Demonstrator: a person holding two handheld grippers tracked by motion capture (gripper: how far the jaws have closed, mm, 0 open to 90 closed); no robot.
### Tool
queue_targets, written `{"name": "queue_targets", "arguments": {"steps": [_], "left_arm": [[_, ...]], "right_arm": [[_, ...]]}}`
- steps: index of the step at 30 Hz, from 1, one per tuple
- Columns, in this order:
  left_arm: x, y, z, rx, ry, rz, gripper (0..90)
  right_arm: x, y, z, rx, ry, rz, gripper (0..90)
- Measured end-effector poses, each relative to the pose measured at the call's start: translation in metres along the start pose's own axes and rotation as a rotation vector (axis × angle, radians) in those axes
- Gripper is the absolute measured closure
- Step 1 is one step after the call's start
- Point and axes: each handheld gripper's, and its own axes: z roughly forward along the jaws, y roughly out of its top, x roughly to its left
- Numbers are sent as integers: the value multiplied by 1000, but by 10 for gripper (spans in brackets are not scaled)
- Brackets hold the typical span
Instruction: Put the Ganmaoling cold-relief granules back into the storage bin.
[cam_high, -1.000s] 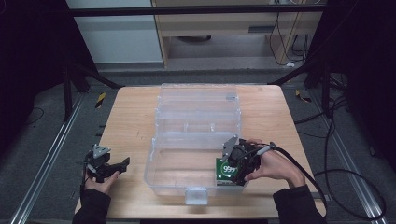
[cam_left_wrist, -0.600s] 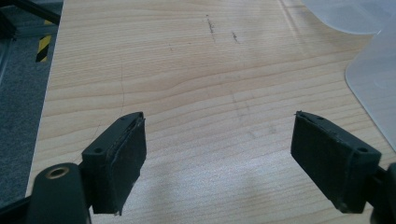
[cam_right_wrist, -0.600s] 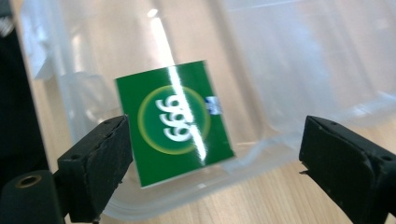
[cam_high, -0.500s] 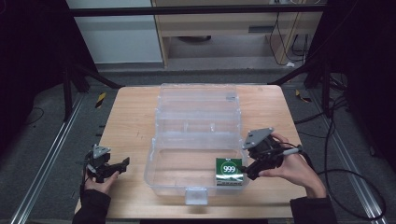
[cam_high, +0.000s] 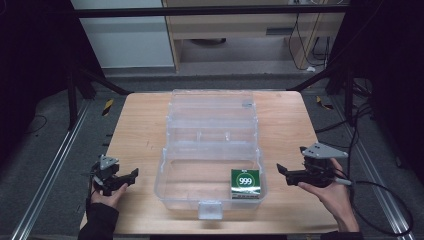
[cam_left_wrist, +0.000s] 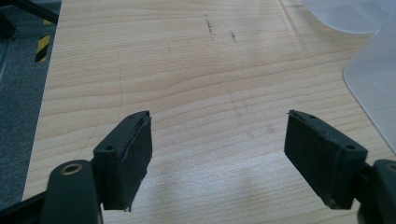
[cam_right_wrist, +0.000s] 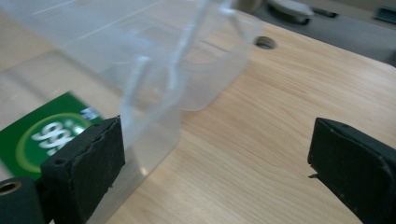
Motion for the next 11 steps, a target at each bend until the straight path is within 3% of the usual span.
{"name": "queue_targets", "arguments": {"steps": [6,11], "left_arm": [[0,0,-1,-7,6,-7,280],[0,0,0,-5,7,-9,288]], "right_arm": [[-18,-29,8,-27,-96,131,44],[-27,-51,15,-5,-150,191,43]]}}
